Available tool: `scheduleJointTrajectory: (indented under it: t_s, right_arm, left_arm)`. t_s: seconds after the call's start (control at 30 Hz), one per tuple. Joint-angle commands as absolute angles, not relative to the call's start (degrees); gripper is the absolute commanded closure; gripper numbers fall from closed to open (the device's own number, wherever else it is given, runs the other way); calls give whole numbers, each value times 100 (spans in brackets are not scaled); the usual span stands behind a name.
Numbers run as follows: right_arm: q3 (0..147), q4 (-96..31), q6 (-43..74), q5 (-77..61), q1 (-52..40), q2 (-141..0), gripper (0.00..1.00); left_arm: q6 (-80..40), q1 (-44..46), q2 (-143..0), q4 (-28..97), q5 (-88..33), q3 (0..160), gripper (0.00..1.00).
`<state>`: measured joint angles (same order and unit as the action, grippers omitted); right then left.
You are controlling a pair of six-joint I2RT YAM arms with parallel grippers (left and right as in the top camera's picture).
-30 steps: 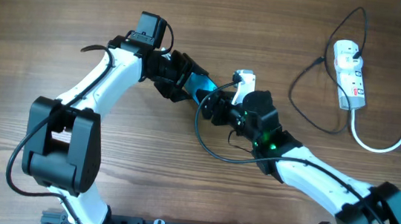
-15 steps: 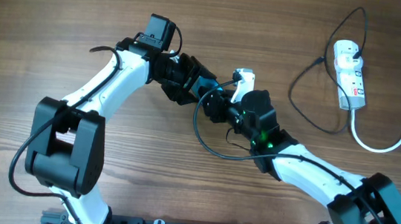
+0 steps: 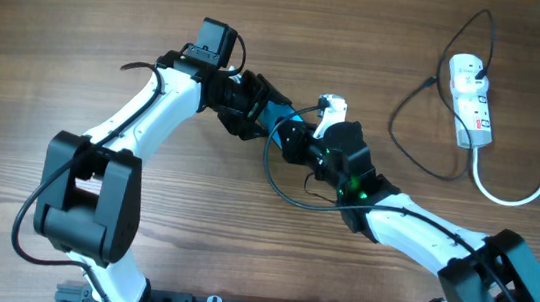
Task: Plug charger to phone and switch on socket
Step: 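Close the right gripper on the phone's side edge, then open the left gripper and pull it back from the phone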
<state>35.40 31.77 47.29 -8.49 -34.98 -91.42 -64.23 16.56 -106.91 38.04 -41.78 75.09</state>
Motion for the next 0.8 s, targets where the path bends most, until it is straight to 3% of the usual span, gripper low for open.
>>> scheduleJointTrajectory:
  t_s: [0.0,0.13,0.27,0.47,0.6,0.77]
  right_arm:
    - [3627,3511,4893,-1273,-3544,-9161,90]
    - [3627,3542,5124,-1297,-3544,-9122,95]
    - [3627,3533,5297,-1317,-3544,-9118,96]
    - [3627,3533,5760,-1356,-3538,-9102,96]
    - [3627,3522,6659,-1498,-3430,-9085,96]
    - [3627,3489,8276,-2370,-2891,-9085,96]
  left_arm:
    - [-6477,1778,-10499,3791,-4383,7651,52]
    - [-6477,1817,-10499,3789,-4381,7651,50]
    - [-6451,1815,-10499,3782,-4381,7651,33]
    - [-6049,1570,-10484,3575,-4390,7653,17]
    - [-5548,1153,-10261,3658,-4425,7653,3]
    - [-4414,709,-9330,3966,-4185,7653,0]
